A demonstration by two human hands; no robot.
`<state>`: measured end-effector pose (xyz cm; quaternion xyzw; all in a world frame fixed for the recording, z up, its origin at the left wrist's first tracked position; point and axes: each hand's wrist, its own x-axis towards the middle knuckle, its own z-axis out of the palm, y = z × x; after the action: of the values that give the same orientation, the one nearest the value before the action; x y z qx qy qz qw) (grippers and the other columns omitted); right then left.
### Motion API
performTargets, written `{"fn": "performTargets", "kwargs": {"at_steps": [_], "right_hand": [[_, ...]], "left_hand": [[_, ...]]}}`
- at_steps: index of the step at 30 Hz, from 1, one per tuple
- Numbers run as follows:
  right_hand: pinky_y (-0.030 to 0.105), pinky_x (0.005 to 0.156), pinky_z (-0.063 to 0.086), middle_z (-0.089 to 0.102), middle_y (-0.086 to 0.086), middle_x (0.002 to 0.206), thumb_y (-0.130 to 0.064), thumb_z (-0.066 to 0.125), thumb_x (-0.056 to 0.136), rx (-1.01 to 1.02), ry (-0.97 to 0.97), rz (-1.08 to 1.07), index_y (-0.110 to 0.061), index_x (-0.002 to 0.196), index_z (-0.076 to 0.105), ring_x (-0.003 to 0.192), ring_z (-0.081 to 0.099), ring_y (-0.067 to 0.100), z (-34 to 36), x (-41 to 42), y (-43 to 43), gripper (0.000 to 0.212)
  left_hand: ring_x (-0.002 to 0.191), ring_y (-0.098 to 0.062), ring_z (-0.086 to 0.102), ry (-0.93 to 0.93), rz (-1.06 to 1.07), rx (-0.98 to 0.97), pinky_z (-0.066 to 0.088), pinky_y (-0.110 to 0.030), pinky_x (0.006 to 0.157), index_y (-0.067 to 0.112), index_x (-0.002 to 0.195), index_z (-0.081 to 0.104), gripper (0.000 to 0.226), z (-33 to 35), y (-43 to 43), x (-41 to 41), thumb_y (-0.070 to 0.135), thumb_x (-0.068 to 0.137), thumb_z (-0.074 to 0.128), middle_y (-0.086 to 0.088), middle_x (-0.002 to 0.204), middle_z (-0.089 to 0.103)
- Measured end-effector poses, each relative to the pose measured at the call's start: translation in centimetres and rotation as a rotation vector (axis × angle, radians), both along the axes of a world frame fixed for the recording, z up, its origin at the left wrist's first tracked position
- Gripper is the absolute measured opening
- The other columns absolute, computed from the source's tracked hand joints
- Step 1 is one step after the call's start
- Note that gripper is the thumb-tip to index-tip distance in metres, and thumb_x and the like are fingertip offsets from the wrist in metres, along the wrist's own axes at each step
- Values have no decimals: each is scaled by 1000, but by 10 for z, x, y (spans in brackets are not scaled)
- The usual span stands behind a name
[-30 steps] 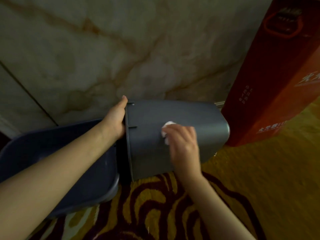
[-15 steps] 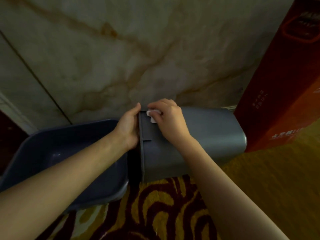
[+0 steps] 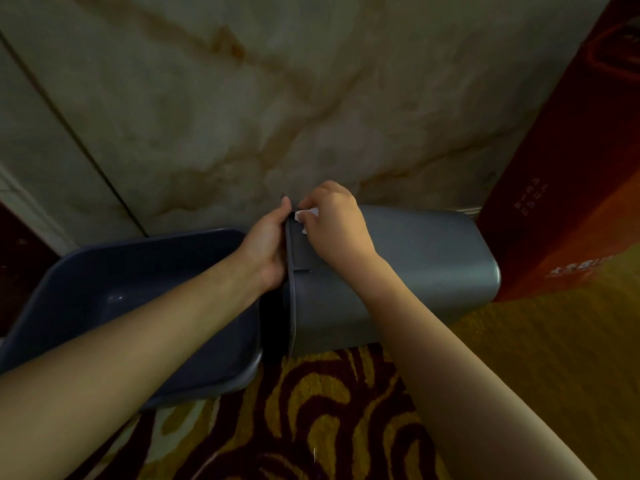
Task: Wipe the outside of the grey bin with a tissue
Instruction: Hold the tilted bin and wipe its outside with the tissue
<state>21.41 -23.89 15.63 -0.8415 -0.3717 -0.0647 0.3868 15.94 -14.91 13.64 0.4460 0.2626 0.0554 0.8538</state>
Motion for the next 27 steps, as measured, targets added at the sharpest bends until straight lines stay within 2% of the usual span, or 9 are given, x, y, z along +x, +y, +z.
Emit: {"fn": "performTargets", "kwargs": {"at_steps": [5,8,11,14,15,17,20,23,27], "right_hand": [[41,80,45,60,22,97,-5,61,83,31,-35,-122,4,84,65,95,54,38,-6,-4,-6,10],[46,81,48,61,24,96,-4,61,81,81,43,-252,5,82,68,89,59,40,-9,12,-33,10],[36,75,48,62,21,97,-7,63,81,66,100,-360,1,82,69,86,61,36,-14,27,-65,9],[20,63,28,62,18,98,-11,63,84,49,109,-494,-3,84,69,91,58,31,-23,36,-95,10],[18,61,24,62,18,99,-11,63,85,49,101,-540,-3,86,69,93,57,31,-26,37,-104,11],[21,67,28,63,18,97,-11,62,86,53,66,-597,-2,85,68,96,56,31,-28,30,-113,11],[26,77,38,64,13,90,-7,66,83,144,-33,-385,-6,82,69,91,58,27,-25,-8,-96,3],[14,78,35,64,5,91,-6,67,82,138,-77,-3,-10,86,68,91,54,15,-25,-49,-68,5],[11,78,28,62,4,100,-12,65,84,105,-22,50,-11,101,64,98,51,17,-24,-58,-51,17]], "left_hand": [[62,-16,73,27,-20,20,59,-25,54,11,85,67,47,2,3,2,45,96,35,-5,68,76],[62,-17,73,35,-27,32,59,-27,51,13,86,67,46,3,5,4,46,95,37,-4,68,77],[61,-16,73,28,-41,39,58,-27,50,16,89,65,43,3,7,5,46,95,35,-3,68,77],[59,-15,73,23,-45,47,58,-26,49,17,89,64,40,4,7,5,45,95,36,-2,65,76],[58,-14,72,23,-41,46,57,-26,47,16,88,64,39,4,7,5,44,95,37,-1,64,76],[57,-14,72,22,-44,52,57,-26,45,15,87,64,39,3,7,5,43,95,38,-2,63,76],[58,-15,72,31,-48,70,57,-27,46,14,87,64,41,2,8,7,45,95,38,-2,64,76],[57,-16,72,47,-42,69,58,-25,49,11,84,65,48,0,8,10,49,94,37,-5,63,75],[59,-19,73,60,-53,16,56,-26,46,6,82,66,55,-4,10,12,52,92,37,-10,65,76]]}}
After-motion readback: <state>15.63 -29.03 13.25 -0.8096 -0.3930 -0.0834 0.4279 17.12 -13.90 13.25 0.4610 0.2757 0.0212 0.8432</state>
